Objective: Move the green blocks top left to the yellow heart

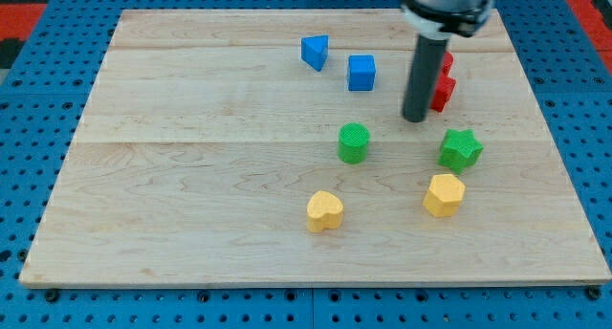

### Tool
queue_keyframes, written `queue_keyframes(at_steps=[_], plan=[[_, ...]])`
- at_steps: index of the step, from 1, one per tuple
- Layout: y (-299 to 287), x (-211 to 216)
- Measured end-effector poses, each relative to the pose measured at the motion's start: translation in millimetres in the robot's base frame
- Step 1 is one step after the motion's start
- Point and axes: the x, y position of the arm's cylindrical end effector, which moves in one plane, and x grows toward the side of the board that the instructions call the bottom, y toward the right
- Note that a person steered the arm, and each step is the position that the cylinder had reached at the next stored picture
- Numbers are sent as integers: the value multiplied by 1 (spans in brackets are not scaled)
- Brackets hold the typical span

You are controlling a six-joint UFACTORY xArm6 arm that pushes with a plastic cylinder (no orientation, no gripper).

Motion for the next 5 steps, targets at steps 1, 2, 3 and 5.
queue_keyframes(at_steps=[1,2,3,5], plan=[[76,10],[86,34],[12,38],[-25,54]])
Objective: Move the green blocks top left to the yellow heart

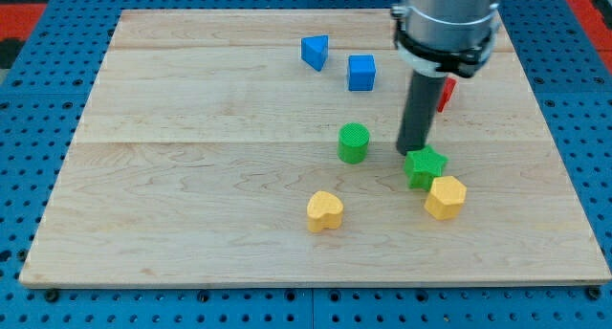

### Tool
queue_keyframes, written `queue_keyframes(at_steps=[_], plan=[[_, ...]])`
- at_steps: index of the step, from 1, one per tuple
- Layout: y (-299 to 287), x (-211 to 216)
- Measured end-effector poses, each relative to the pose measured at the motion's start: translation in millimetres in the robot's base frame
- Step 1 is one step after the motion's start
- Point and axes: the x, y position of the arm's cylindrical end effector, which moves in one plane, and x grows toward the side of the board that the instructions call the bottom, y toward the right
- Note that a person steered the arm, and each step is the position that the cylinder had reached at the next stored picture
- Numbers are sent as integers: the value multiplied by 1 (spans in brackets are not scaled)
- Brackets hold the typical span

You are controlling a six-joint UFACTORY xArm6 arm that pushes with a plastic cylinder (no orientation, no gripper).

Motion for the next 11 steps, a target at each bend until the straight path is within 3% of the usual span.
queue_keyframes(at_steps=[1,2,3,4,5,7,8,9,10,11], plan=[[67,1],[74,32],[4,33],[-111,27],[-123,27],[32,20],[-40,-11],[-150,-28],[-187,-28],[-100,-28]])
